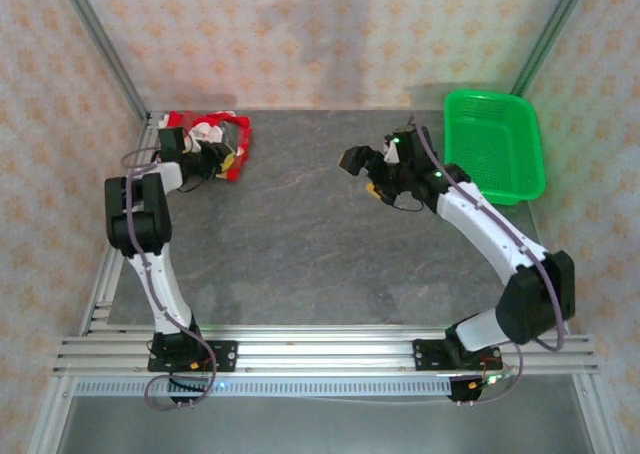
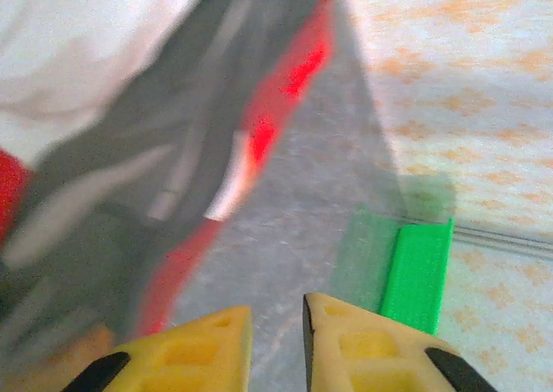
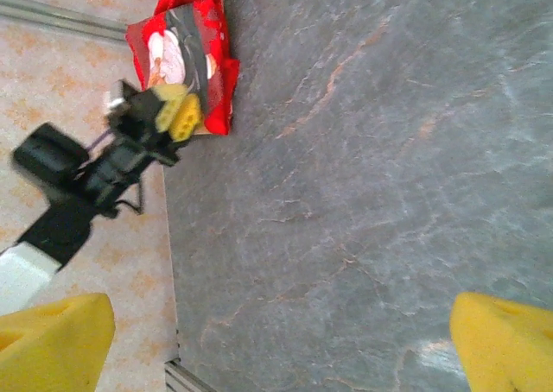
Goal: Fold and stack the t-shirts
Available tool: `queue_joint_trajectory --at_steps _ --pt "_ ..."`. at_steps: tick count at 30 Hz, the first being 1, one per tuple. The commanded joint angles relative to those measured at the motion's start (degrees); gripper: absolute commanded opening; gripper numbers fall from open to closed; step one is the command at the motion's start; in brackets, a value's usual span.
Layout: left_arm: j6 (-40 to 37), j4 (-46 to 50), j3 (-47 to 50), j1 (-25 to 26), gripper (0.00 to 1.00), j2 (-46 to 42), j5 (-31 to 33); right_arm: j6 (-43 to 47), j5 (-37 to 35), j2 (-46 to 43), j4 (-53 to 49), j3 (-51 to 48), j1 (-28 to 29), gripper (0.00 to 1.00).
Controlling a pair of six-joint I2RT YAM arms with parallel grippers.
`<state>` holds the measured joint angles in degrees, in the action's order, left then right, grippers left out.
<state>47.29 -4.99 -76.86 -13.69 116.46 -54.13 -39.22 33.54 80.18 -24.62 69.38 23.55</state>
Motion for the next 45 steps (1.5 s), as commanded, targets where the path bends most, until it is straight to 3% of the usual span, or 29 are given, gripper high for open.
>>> queue_joint_trajectory --at_steps 1,4,7,14,17,20,21,23,27,30,32,34,39,40,42,45 --pt "-6.8 6.0 -1.0 -1.0 0.27 -13.5 -1.1 1.6 -4.1 -7.2 -3.0 -4.1 -1.9 0.99" --pt "-13.2 15.1 -2.0 -1.6 0.29 -20.6 3.5 2.8 -5.4 -12.0 -6.2 -7.8 -5.0 0.99" --pt "-20.0 23.3 -0.5 -1.7 0.36 -30.1 15.0 6.0 -7.0 -18.9 -10.5 -11.0 -10.0 0.99" --pt "-24.2 28.7 10.9 -2.9 0.54 -46.0 33.6 14.7 -7.8 -27.0 -15.3 -18.6 -27.5 0.99" --pt "-22.6 24.0 20.7 -4.2 0.67 -50.7 40.1 18.2 -14.6 -27.0 -13.6 -21.6 -31.0 0.99" --pt "-21.0 20.3 29.5 -3.9 0.74 -53.6 46.6 21.1 -24.0 -26.7 -8.4 -25.1 -31.0 0.99" --pt "-20.3 17.6 32.8 -3.7 0.80 -55.0 48.3 21.9 -26.2 -26.7 -6.0 -26.6 -31.1 0.99" --pt "-18.3 11.0 40.8 -3.7 1.00 -59.2 52.3 23.4 -32.5 -26.9 1.2 -31.3 -31.0 0.99" --pt "-19.9 3.6 49.5 -2.2 1.00 -65.2 56.5 26.4 -38.7 -27.2 17.2 -41.3 -31.1 0.99" --pt "-23.8 -3.6 53.5 0.7 1.00 -65.3 57.7 27.4 -40.5 -26.3 34.6 -50.5 -31.0 0.99" --pt "-29.3 -10.6 57.1 5.2 1.00 -65.0 62.8 26.2 -40.7 -24.3 47.0 -55.5 -31.1 0.99" --pt "-33.7 -16.8 60.2 7.9 1.00 -64.1 66.7 28.0 -40.7 -21.9 52.2 -55.8 -30.8 0.99" --pt "-34.2 -26.6 62.5 8.8 1.00 -56.1 66.1 33.9 -40.2 -12.9 68.6 -56.4 -30.7 0.99" --pt "-35.2 -28.8 62.2 9.4 1.00 -53.6 66.6 35.2 -39.6 -9.9 71.2 -55.8 -30.6 0.99" --pt "-36.1 -33.6 61.5 10.0 1.00 -48.9 68.4 36.4 -37.9 -8.8 65.9 -52.6 -30.7 0.99" --pt "-38.3 -38.0 57.8 10.2 1.00 -40.1 63.8 37.4 -36.1 -9.8 71.3 -55.7 -30.5 0.99"
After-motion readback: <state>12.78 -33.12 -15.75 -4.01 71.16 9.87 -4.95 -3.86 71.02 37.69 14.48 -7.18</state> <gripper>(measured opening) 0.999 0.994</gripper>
